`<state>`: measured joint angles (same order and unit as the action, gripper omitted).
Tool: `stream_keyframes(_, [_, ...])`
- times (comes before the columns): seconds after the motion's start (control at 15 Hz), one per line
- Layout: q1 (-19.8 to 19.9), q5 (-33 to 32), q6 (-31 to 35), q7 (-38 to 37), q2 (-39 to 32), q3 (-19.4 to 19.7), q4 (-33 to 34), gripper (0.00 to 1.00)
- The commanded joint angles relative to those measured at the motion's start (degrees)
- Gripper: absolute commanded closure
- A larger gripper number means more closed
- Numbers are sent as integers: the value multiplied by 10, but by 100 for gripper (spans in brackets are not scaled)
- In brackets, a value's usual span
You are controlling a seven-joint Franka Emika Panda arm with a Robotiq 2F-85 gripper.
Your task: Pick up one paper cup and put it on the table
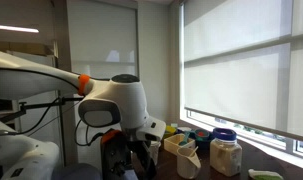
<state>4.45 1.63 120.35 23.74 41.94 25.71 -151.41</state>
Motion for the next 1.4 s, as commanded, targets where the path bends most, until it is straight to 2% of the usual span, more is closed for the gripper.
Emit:
stream_keyframes(0.0, [14,12,-2,9,-5,-13,1,0])
stream_keyframes(0.87, [10,20,9,1,-1,-17,0,0])
stream_keyframes(1.13, [-40,75,53,-19,-8,-64,50,0])
stream_keyframes(1.33, [-64,83,33,-77,-64,-117,123,0])
